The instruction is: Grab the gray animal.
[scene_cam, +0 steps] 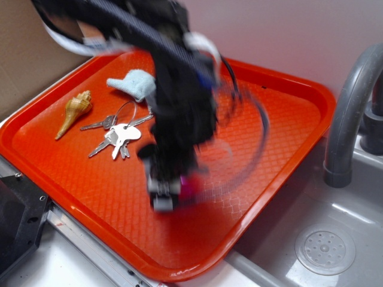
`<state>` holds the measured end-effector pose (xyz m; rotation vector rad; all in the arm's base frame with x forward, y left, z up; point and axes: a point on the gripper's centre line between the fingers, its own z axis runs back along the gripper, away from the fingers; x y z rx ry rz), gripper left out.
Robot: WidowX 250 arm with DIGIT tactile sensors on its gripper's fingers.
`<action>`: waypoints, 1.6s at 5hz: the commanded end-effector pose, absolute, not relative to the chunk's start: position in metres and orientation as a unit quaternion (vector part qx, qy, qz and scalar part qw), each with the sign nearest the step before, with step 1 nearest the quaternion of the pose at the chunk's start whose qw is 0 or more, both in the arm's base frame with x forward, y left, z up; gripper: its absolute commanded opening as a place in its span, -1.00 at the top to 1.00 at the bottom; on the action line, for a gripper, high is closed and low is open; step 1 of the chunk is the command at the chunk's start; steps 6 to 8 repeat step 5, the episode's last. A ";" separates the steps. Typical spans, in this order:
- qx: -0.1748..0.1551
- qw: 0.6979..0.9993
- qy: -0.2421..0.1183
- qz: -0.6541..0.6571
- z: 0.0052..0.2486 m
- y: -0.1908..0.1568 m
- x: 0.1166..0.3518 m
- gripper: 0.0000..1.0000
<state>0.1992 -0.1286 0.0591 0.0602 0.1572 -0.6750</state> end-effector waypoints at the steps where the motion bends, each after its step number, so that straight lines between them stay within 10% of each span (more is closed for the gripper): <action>1: 0.040 0.995 0.026 -0.091 0.156 -0.061 0.212 1.00; 3: 0.034 0.995 -0.013 0.088 0.212 -0.020 0.198 1.00; 8: 0.031 0.993 0.002 0.114 0.207 -0.013 0.204 1.00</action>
